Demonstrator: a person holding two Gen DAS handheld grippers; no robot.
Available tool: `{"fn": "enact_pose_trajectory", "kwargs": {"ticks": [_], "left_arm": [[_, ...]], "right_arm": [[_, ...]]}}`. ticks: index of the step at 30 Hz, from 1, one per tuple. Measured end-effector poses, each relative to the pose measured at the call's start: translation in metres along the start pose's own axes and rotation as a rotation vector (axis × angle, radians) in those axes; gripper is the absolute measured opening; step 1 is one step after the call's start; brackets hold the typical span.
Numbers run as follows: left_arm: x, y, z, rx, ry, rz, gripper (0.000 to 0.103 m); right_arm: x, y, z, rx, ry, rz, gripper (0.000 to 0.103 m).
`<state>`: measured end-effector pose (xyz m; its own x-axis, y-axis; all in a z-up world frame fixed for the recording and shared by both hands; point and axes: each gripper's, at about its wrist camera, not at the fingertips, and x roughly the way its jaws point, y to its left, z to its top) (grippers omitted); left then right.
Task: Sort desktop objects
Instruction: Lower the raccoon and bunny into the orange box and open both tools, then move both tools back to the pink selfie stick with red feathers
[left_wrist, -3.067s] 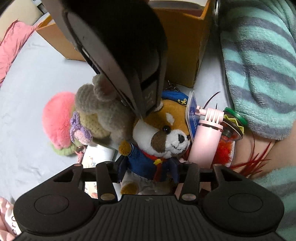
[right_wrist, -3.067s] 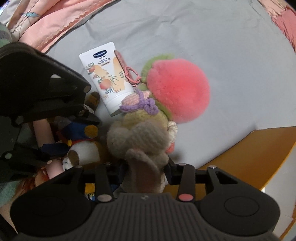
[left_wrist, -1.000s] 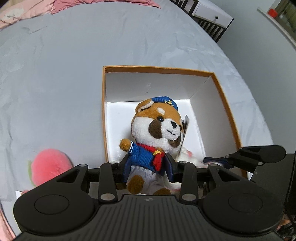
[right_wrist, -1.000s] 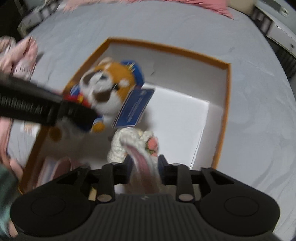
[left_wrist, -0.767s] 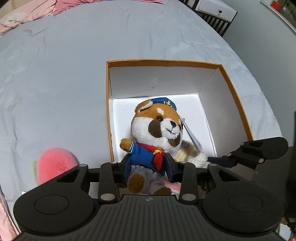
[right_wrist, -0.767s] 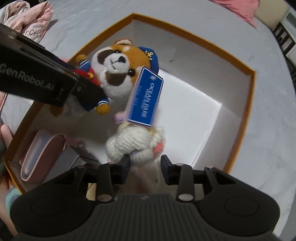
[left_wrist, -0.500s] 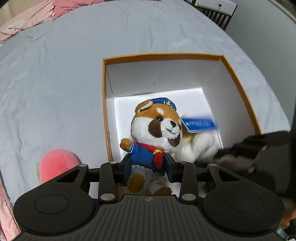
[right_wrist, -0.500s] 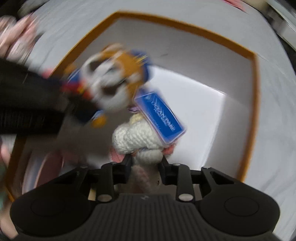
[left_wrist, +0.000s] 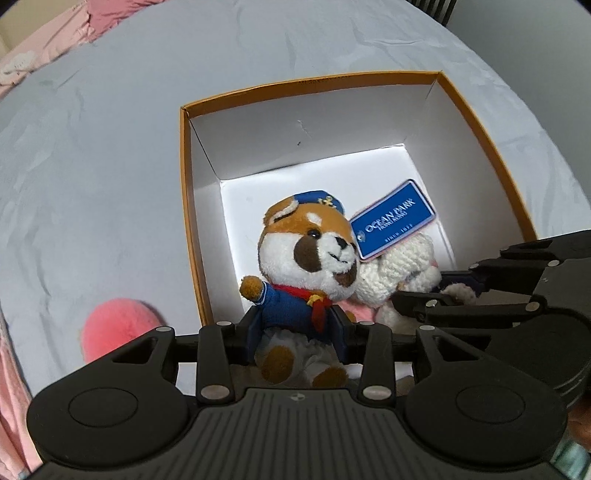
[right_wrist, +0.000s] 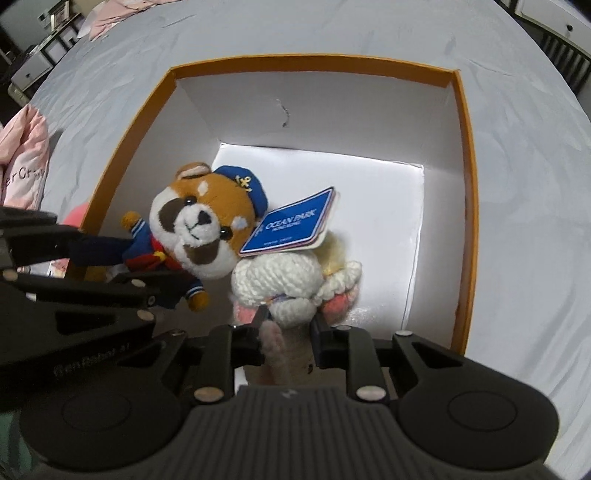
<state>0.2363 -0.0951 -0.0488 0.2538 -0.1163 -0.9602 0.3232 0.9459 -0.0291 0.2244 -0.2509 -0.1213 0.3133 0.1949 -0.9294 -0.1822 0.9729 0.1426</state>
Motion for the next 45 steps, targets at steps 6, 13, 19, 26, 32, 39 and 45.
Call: {"fn": "enact_pose_trajectory", "kwargs": {"ticks": [6,13,19,26,32,39,45], "left_arm": [[-0.009,0.009,0.001,-0.015,-0.001,-0.075,0.053],[-0.053,0.032,-0.009,-0.055,-0.129,-0.188,0.053],[-0.080,0.053,-0.025,-0.078,-0.201,-0.169,0.053],[-0.090,0.084,-0.054,-0.086,-0.216,-0.136,0.053],[-0.092,0.098,-0.093,-0.036,-0.212,-0.097,0.053],[-0.099,0.096,-0.144,0.044,-0.233,-0.073,0.054],[-0.090,0.080,-0.184,0.173,-0.209,-0.050,0.054]], "right_arm": [[-0.002,0.012,-0.004,-0.023,-0.007,-0.029,0.025],[0.007,0.011,-0.004,0.028,0.006,0.012,0.026],[0.006,0.018,-0.010,0.085,0.013,0.107,0.021],[0.004,0.033,-0.017,0.024,-0.025,0.039,0.025],[-0.023,0.053,-0.021,-0.091,-0.172,-0.072,0.041],[-0.079,0.081,-0.046,-0.146,-0.351,-0.056,0.042],[-0.113,0.117,-0.096,-0.197,-0.467,0.036,0.041]]}}
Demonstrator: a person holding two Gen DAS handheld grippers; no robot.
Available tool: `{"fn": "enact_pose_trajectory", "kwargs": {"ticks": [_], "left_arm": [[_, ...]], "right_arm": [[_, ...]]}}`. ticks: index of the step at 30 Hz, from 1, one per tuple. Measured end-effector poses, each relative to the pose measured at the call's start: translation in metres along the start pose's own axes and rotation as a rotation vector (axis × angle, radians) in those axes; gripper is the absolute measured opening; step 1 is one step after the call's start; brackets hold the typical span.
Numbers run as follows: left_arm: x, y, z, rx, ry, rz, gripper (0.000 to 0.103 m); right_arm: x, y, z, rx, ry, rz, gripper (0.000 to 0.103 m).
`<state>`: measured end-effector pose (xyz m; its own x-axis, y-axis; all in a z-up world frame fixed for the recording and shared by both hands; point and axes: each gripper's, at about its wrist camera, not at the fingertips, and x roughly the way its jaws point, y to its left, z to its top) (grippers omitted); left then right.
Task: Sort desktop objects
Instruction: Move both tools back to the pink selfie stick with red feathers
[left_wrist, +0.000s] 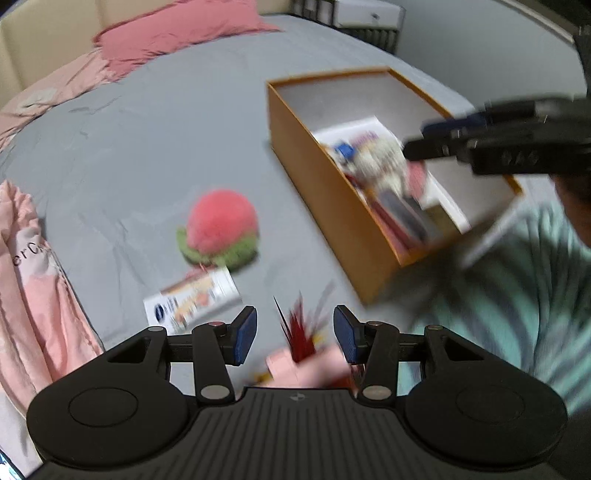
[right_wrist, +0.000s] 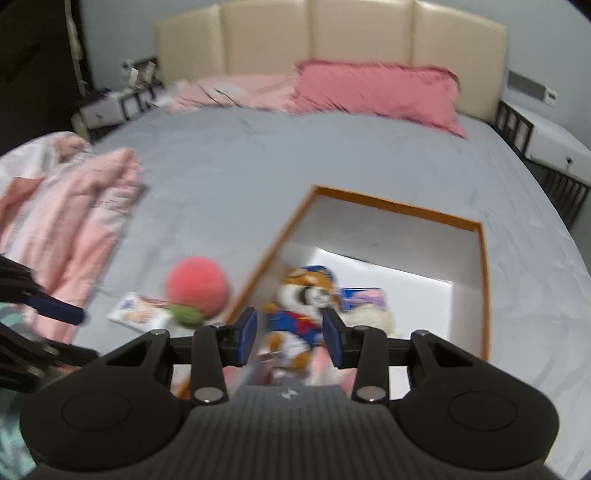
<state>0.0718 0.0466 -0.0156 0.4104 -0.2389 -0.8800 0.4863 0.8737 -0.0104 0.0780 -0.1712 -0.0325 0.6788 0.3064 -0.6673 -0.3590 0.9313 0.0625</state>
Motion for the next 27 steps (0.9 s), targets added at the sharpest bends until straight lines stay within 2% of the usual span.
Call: {"fn": "enact_pose_trajectory", "kwargs": {"ticks": [3,9,13,18,23,27], "left_arm": [[0.005,-0.007,-0.017,0.058,0.032,-0.001,0.054],[0.014,-0.015,-0.037,0.142,0.086,0.009,0.054],[0.022,-0.017,-0.047,0.195,0.115,0.014,0.054],[0.040,-0.034,-0.054,0.314,0.161,0.081,0.054],[0.063,-0.047,-0.054,0.391,0.220,0.110,0.054],[0.076,-0.043,-0.050,0.381,0.277,0.092,0.054]], "right_arm": [[-0.020,0.022,-0.016,-0.021,-0.011,0.048,0.038],[-0.025,0.060,-0.050,-0.084,0.062,0.093,0.024],[-0.010,0.075,-0.068,-0.096,0.134,0.099,0.024],[0.020,0.085,-0.090,-0.115,0.256,0.059,0.025],[0.035,0.087,-0.103,-0.113,0.291,0.040,0.025],[0.043,0.085,-0.106,-0.100,0.310,0.041,0.025]]}}
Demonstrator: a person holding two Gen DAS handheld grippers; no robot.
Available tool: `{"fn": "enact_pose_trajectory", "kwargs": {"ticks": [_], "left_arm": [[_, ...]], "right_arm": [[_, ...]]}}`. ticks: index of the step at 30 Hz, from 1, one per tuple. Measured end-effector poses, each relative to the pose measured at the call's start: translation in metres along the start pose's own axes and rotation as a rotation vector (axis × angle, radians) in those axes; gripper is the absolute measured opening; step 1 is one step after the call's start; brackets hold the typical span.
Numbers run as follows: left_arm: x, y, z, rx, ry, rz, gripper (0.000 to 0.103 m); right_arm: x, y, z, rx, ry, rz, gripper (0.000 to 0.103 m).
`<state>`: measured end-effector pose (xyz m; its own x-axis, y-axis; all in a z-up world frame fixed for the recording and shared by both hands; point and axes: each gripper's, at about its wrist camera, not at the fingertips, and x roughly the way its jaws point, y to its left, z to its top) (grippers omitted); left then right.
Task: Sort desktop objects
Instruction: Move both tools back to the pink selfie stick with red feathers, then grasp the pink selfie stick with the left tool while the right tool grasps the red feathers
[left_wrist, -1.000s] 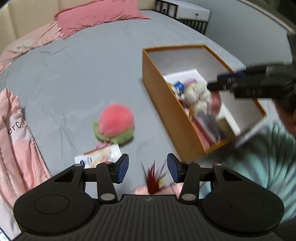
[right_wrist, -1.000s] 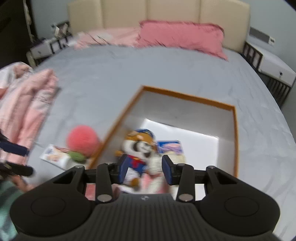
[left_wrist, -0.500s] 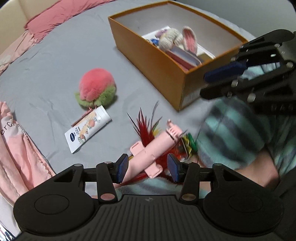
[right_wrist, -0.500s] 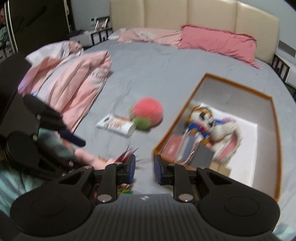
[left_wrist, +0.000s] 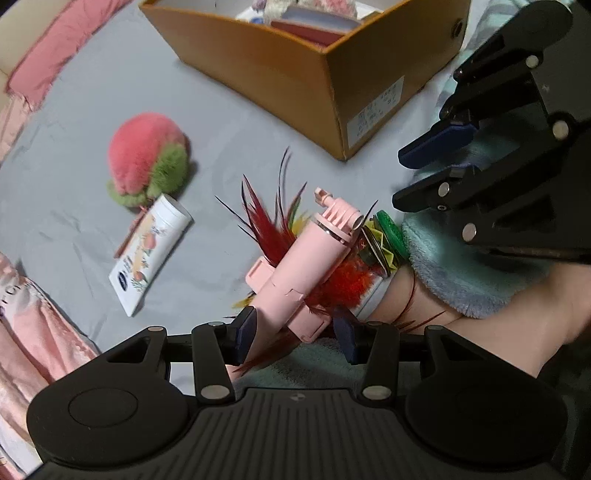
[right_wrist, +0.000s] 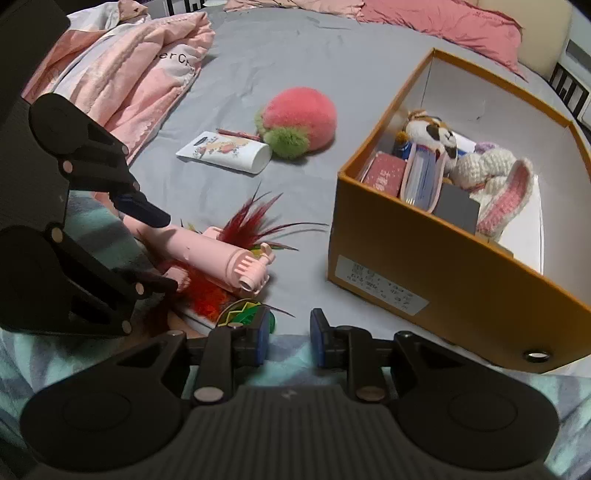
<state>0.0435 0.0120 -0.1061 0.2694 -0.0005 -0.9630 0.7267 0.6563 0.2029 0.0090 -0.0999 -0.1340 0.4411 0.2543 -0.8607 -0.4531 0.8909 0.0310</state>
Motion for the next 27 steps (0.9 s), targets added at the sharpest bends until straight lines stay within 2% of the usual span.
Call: {"fn": "enact_pose_trajectory", "kwargs": {"ticks": [3,8,11,16,20,22,27], "left_arm": [[0.007,0.004,0.006,-0.018,0.026,0.001,0.054],[0.021,0.000,0.017,0.011,0.065,0.029,0.054],[0.026,-0.003,0.022,0.035,0.076,0.033,0.054],[0.038,0.000,0.027,0.018,0.112,0.015,0.054],[0.032,0.002,0.022,0.002,0.096,0.007,0.053],[0.026,0.005,0.018,-0.016,0.080,0.004,0.049],[0.009,0.012,0.005,-0.040,0.017,0.019,0.045]], "right_arm": [[0.010,0.000,0.001,-0.001,0.018,0.003,0.025],[0.020,-0.001,0.002,-0.009,0.023,0.004,0.025],[0.024,-0.009,0.003,0.025,0.024,0.025,0.025],[0.031,-0.017,0.004,0.074,0.028,0.043,0.025],[0.030,-0.022,0.003,0.097,0.025,0.062,0.025],[0.028,-0.022,0.003,0.105,0.019,0.064,0.025],[0.023,-0.022,0.002,0.101,0.002,0.056,0.025]]}}
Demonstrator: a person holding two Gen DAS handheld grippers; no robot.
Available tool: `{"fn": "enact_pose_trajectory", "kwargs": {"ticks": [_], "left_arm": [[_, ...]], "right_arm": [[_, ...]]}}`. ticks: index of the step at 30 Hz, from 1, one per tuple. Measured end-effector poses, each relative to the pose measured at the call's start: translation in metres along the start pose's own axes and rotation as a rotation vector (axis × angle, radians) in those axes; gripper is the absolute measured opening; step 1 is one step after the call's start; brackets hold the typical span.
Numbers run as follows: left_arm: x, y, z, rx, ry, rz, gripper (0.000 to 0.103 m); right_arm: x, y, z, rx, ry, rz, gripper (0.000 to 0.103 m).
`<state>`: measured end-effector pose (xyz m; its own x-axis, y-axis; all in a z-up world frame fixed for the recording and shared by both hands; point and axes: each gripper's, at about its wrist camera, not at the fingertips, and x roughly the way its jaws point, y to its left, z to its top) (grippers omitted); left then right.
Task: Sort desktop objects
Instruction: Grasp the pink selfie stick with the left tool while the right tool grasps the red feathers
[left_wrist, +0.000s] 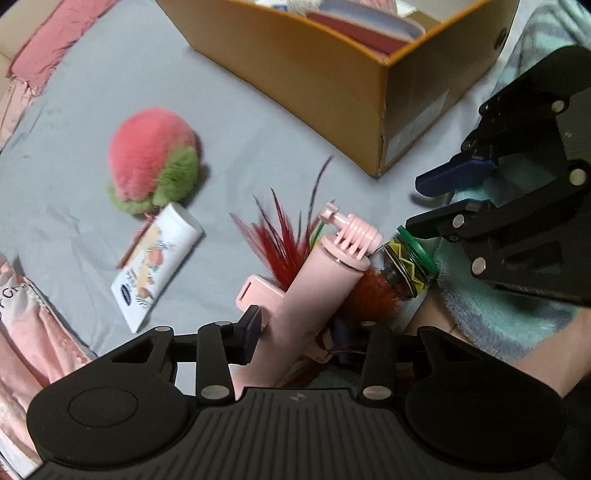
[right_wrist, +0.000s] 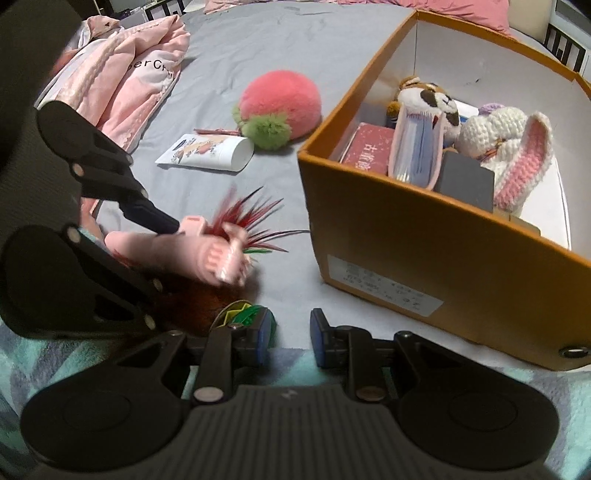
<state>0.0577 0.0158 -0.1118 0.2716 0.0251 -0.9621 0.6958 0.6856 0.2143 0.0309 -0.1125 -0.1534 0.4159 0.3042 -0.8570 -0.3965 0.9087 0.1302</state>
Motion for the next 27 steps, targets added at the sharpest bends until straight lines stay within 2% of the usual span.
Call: {"fn": "enact_pose_trajectory", "kwargs": {"ticks": [4,8,14,19,22,27], "left_arm": [[-0.015,0.012,-0.008,-0.021,-0.057,0.012,0.040],[-0.029,0.030,-0.013,-0.086,-0.117,0.012,0.036],[-0.040,0.053,-0.023,-0.224,-0.169,0.008,0.034],[-0.040,0.065,-0.031,-0.302,-0.206,-0.006,0.034],[-0.042,0.073,-0.037,-0.358,-0.227,-0.021,0.034],[-0.043,0.079,-0.044,-0.404,-0.253,-0.038,0.034]], "right_arm": [[-0.008,-0.002,-0.002,0.000,-0.008,-0.008,0.025],[-0.015,-0.001,-0.001,-0.025,-0.006,0.008,0.025],[-0.022,0.020,0.004,-0.173,0.009,0.073,0.025],[-0.016,0.044,0.017,-0.290,-0.001,0.085,0.026],[0.001,0.057,0.028,-0.336,0.038,0.092,0.036],[0.036,0.072,0.033,-0.397,0.134,0.091,0.037]]}}
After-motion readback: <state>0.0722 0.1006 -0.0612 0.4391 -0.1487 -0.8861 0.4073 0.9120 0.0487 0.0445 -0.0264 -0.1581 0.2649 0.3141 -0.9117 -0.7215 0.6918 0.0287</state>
